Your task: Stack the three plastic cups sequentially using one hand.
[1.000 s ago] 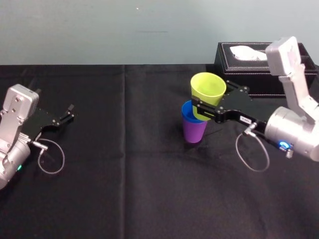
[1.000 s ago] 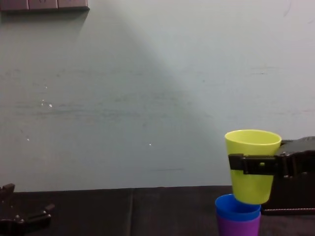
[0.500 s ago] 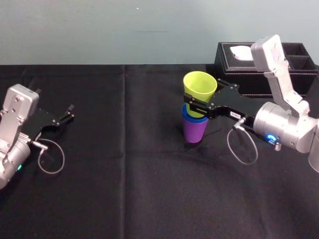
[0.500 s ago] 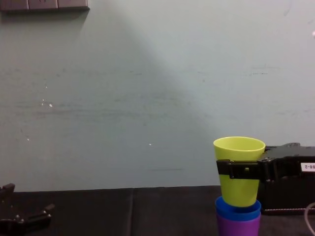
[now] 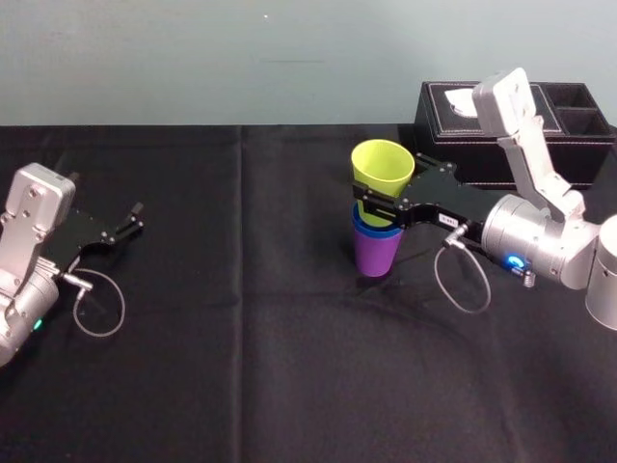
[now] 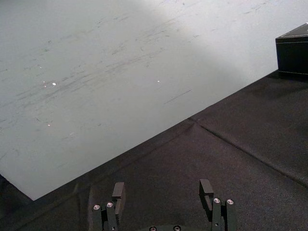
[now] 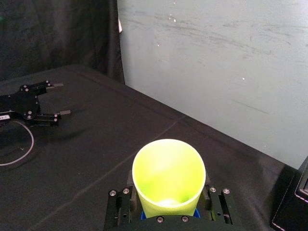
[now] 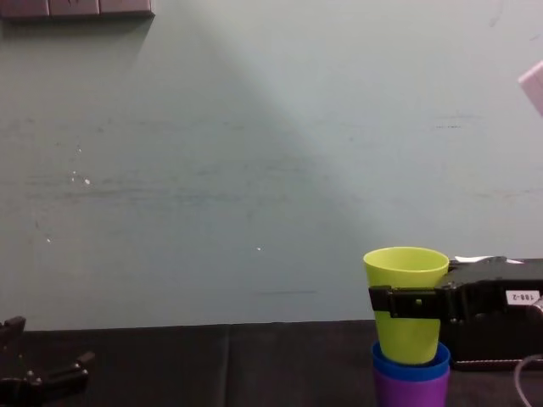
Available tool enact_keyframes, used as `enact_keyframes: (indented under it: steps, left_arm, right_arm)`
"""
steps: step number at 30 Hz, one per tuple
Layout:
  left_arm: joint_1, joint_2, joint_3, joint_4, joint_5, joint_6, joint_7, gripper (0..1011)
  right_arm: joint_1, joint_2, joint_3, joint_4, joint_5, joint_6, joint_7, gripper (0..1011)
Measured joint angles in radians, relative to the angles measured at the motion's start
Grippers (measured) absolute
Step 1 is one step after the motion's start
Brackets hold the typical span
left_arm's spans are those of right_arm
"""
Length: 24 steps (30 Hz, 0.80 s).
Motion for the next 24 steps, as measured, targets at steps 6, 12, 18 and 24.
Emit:
enact_keyframes:
  steps: [6,12,18,24]
  left_arm:
    - [0.0,0.0,0.0,0.0,0.0,0.0,0.0,1011]
    - [0.0,0.0,0.0,0.0,0.0,0.0,0.0,1011]
    - [0.0,0.0,0.0,0.0,0.0,0.0,0.0,1011]
    - [0.0,0.0,0.0,0.0,0.0,0.0,0.0,1011]
  right_arm:
    - [0.001,-0.005,-0.001,0.021,-0.003,-0.006,0.004,733]
    - [-0.004,-0.008,-0.002,0.041,-0.005,-0.014,0.009,733]
    - [-0.009,-0.012,0.0,0.054,-0.003,-0.016,0.01,733]
    - [-0.009,-0.012,0.0,0.053,-0.003,-0.016,0.01,733]
